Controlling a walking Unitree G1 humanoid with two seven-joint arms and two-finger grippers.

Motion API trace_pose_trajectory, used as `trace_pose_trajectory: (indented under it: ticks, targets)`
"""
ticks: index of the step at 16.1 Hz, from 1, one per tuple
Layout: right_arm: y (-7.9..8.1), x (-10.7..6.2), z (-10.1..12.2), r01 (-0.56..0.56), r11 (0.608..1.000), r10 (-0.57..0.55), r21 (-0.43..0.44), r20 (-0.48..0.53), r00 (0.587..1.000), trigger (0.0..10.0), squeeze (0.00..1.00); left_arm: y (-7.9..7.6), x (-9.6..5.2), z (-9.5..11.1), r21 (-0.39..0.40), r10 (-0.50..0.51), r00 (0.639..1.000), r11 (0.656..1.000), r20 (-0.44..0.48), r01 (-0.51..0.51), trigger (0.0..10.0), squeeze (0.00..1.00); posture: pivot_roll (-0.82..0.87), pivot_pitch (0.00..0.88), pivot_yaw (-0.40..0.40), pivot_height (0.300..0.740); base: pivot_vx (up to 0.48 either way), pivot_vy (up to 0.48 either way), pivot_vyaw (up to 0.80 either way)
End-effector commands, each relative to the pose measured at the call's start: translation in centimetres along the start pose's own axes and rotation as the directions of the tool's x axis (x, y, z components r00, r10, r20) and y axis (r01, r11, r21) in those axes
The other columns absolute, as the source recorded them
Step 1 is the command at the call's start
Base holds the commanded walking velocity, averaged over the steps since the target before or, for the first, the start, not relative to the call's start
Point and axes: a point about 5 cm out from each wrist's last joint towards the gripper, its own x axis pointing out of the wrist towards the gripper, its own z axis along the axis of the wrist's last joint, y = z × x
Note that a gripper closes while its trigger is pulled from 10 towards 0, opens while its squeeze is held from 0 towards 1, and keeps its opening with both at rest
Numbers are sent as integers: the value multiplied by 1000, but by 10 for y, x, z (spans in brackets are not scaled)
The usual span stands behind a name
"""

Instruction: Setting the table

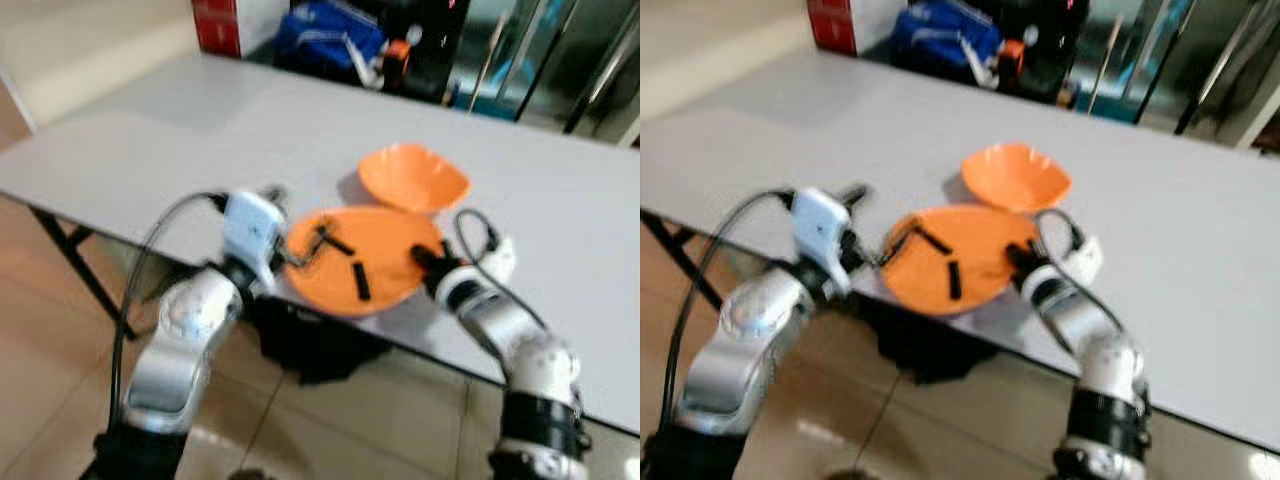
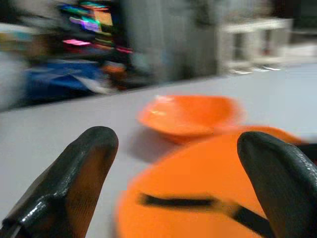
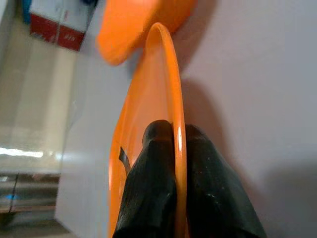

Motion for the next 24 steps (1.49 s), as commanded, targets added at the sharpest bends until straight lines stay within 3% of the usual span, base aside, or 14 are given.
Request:
trace_pose_trajectory:
  ticks: [1,2,7,11,18,20,24]
  targets:
    - [5,0,6,-19,1000,18,4,28,999,10000,0,-7,-4,-3,2,-88,995,996,-41,88,10000,0,67,0,-49,740,0,0,0]
    - [6,2,8,-15,1000,15,16,30,999,10000,0,-10,-10,-9,15,-140,986,990,-89,142,10000,0,66,0,-48,740,0,0,0]
    - [4,15,12,-1,1000,1,18,32,999,10000,0,-6,-20,-17,13,-194,966,980,-173,199,10000,0,72,0,-42,740,0,0,0]
    - [-2,32,17,19,999,-22,50,58,998,10000,0,-6,-18,-19,2,-204,962,978,-181,207,10000,0,64,0,-29,740,0,0,0]
    - [-5,48,19,27,1000,-27,4,70,997,10000,0,-8,-17,-17,6,-230,956,972,-184,236,10000,0,77,0,-19,740,0,0,0]
    - [-11,48,15,67,998,-66,-11,52,996,10000,992,-8,-17,-17,6,-232,955,971,-186,237,10000,0,79,0,-22,740,0,0,0]
    - [-17,47,17,93,995,-92,-41,47,995,10000,1000,-8,-16,-16,14,-235,954,970,-184,242,10000,0,79,0,-22,740,0,0,0]
